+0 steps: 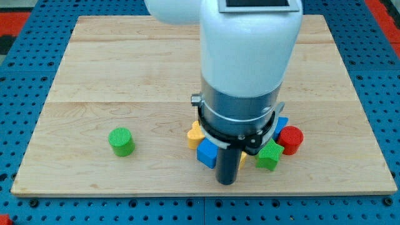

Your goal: Push the green star into the blue triangle

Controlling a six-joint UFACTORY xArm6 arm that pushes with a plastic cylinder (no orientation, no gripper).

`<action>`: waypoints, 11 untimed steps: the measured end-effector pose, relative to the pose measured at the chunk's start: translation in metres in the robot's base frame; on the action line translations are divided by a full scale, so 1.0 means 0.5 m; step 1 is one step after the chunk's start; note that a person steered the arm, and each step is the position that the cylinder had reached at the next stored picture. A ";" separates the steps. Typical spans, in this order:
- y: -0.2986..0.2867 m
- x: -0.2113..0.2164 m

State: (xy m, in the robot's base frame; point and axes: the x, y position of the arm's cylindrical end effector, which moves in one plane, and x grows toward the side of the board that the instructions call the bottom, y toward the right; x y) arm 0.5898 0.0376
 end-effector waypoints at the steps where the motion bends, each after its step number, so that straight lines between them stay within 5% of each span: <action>1: 0.021 -0.063; 3: 0.082 0.006; 7: 0.240 -0.169; 9: 0.268 -0.141; 10: 0.348 -0.192; 11: 0.292 -0.237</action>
